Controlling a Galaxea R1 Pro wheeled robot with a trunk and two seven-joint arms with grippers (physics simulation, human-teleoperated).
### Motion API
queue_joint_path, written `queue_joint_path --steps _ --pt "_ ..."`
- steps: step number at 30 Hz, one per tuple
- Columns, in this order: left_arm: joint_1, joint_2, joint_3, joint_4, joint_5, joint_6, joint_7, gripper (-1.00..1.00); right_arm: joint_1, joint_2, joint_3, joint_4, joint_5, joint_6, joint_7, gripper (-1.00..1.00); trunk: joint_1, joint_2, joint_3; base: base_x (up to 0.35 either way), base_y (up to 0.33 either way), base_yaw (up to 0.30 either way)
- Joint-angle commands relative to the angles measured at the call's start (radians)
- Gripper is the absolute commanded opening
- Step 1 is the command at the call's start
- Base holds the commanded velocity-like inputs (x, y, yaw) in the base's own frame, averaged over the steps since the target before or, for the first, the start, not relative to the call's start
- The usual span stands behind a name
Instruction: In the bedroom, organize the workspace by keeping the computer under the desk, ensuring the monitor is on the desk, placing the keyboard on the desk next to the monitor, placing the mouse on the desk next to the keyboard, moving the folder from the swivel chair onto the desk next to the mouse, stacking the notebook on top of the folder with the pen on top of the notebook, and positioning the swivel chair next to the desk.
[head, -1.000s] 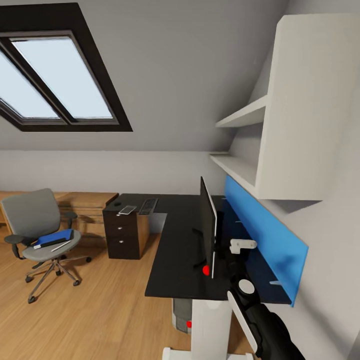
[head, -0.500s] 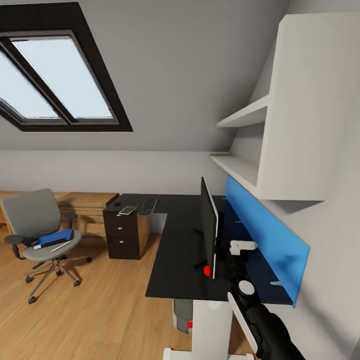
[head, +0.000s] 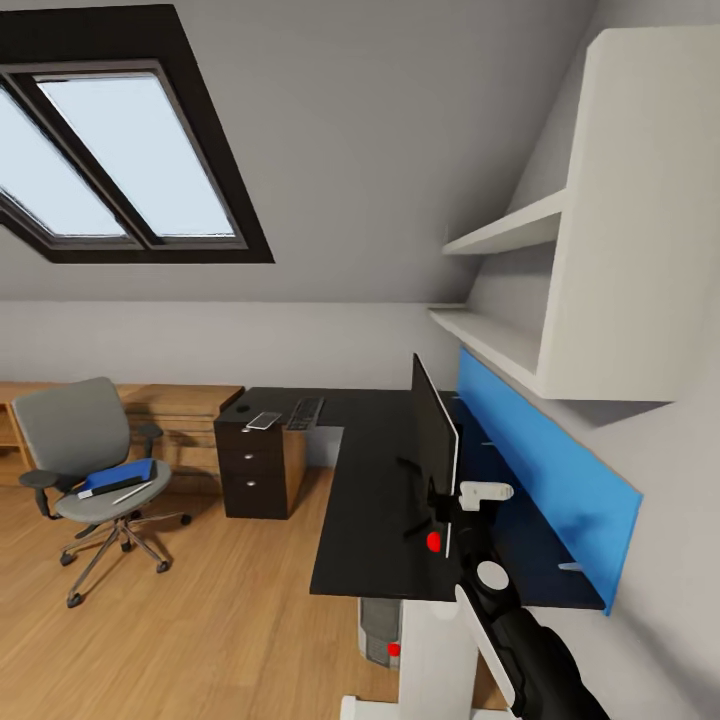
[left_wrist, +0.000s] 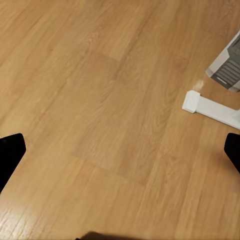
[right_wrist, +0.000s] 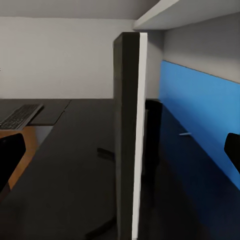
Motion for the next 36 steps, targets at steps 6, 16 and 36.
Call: queue_joint_path --steps 6,16,36 --pt "0.000 0.001 -0.008 0.000 0.003 -0.004 0.009 1.00 0.000 0.000 0.002 -0.001 -0.004 0.004 -0.006 1.00 0.000 0.000 0.000 0.008 0.020 0.000" --pt "-0.001 0.001 -0.008 0.000 0.004 -0.004 0.009 1.00 0.000 0.000 0.002 0.004 -0.004 0.004 -0.007 1.00 0.000 0.000 0.000 0.124 0.043 0.000" --pt "-0.001 0.000 -0.008 0.000 0.004 -0.004 0.008 1.00 0.000 -0.001 0.002 0.005 -0.004 0.004 -0.007 1.00 0.000 0.000 0.000 0.069 0.001 0.000"
